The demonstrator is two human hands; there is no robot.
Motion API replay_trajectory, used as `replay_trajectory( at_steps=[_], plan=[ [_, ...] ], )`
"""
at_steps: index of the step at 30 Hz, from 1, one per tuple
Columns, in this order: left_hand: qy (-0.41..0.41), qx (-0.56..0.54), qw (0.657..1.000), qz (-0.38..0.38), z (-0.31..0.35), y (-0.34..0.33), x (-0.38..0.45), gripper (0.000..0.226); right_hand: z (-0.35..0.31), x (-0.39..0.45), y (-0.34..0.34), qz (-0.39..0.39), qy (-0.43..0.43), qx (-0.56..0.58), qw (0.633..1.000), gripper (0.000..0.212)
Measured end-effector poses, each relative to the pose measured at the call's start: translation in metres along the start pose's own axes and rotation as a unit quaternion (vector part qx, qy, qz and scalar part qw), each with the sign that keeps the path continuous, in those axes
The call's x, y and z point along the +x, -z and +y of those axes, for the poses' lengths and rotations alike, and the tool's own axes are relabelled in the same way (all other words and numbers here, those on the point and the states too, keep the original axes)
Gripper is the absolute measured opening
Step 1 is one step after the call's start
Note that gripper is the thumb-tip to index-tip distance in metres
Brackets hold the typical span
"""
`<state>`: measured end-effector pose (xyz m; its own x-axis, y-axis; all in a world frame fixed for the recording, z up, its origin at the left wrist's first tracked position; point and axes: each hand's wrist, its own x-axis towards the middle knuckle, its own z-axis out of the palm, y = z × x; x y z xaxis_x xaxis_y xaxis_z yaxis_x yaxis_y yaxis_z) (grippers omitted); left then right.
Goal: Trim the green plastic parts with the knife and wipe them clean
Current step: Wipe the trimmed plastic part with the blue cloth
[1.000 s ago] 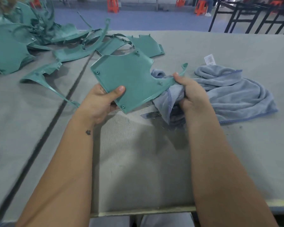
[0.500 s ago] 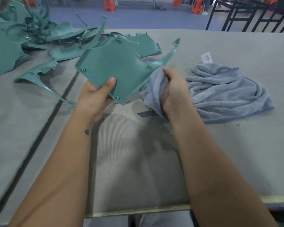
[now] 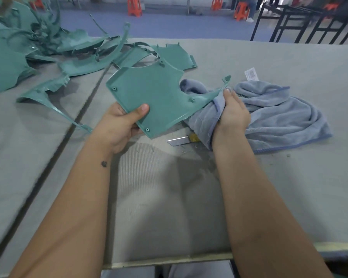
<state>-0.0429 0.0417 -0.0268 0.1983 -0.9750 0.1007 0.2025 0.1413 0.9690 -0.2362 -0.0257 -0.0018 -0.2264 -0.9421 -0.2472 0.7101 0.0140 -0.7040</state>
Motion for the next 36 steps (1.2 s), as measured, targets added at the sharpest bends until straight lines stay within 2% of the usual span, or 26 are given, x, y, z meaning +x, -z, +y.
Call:
replay_trajectory(
  at_steps=[2,4,7,9,12,14,16,18,21,24,28,29,30,32,36],
  plan=[
    [-0.006,-0.027,0.999,0.039,0.004,-0.003,0.001,0.026,-0.002,-0.001,-0.003,0.065,0.142,-0.081,0.984,0.017],
    [-0.001,-0.089,0.993,0.081,0.007,-0.005,0.002,0.038,-0.002,-0.003,-0.007,0.084,0.251,-0.15,0.953,0.02],
    [0.002,-0.22,0.967,0.131,0.011,-0.008,0.003,0.037,0.005,-0.008,-0.011,0.052,0.32,-0.198,0.925,0.032],
    [-0.017,-0.283,0.948,0.141,0.015,-0.008,0.003,0.034,0.009,-0.011,-0.012,0.026,0.362,-0.227,0.904,0.024],
    [-0.035,-0.297,0.947,0.12,0.015,-0.008,0.002,0.028,0.016,-0.013,-0.011,-0.052,0.423,-0.274,0.862,0.022],
    [-0.023,-0.287,0.953,0.095,0.014,-0.011,0.0,0.029,0.023,-0.011,-0.011,-0.136,0.398,-0.324,0.848,0.024],
    [-0.004,-0.278,0.957,0.08,0.014,-0.017,-0.001,0.039,0.03,-0.012,-0.012,-0.208,0.329,-0.369,0.844,0.02],
    [-0.003,-0.272,0.959,0.079,0.014,-0.021,-0.001,0.048,0.033,-0.012,-0.012,-0.22,0.299,-0.386,0.845,0.016],
    [-0.005,-0.274,0.958,0.081,0.011,-0.026,-0.002,0.048,0.035,-0.014,-0.011,-0.237,0.287,-0.415,0.831,0.012],
    [-0.013,-0.288,0.953,0.096,0.007,-0.03,0.0,0.046,0.042,-0.024,-0.013,-0.29,0.262,-0.466,0.794,0.008],
    [-0.031,-0.325,0.937,0.124,0.008,-0.028,0.004,0.043,0.052,-0.041,-0.018,-0.391,0.221,-0.546,0.707,0.005],
    [-0.032,-0.325,0.937,0.125,0.008,-0.027,0.005,0.043,0.054,-0.043,-0.018,-0.395,0.223,-0.549,0.702,0.006],
    [-0.032,-0.325,0.937,0.125,0.008,-0.027,0.005,0.043,0.054,-0.044,-0.017,-0.39,0.228,-0.542,0.709,0.008],
    [-0.032,-0.32,0.94,0.119,0.009,-0.027,0.006,0.044,0.056,-0.045,-0.016,-0.358,0.241,-0.508,0.745,0.009],
    [-0.008,-0.267,0.958,0.101,0.008,-0.028,0.005,0.044,0.048,-0.034,-0.018,-0.217,0.262,-0.412,0.845,0.009]
  ],
)
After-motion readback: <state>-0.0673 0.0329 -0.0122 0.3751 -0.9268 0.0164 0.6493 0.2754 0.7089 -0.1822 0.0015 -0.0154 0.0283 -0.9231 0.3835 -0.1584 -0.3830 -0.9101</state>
